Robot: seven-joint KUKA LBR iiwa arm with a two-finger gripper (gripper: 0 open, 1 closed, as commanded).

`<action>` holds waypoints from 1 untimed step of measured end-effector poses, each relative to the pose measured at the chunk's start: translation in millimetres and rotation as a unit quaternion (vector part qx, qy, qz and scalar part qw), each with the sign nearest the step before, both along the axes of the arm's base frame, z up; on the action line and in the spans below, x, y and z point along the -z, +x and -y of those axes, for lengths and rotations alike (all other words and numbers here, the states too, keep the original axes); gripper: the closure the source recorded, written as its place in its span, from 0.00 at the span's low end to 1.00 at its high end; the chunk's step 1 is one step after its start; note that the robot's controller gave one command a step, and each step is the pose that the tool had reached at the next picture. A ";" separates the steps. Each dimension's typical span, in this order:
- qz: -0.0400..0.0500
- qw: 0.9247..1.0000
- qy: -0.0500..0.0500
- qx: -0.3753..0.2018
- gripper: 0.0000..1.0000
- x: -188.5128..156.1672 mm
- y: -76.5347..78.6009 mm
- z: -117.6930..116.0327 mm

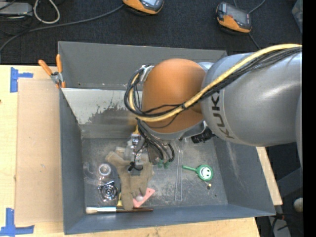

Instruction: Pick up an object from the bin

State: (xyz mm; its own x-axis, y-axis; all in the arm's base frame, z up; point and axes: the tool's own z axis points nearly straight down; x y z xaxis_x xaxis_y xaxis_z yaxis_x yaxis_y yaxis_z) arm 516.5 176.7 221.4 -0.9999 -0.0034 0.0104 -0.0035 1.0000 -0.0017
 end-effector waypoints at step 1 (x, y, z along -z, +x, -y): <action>0.004 1.000 0.001 0.002 0.00 -4.7 1.8 1.6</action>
Offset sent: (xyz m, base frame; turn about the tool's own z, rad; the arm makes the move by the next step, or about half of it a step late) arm 0.0551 -0.0544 -0.0628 -0.2993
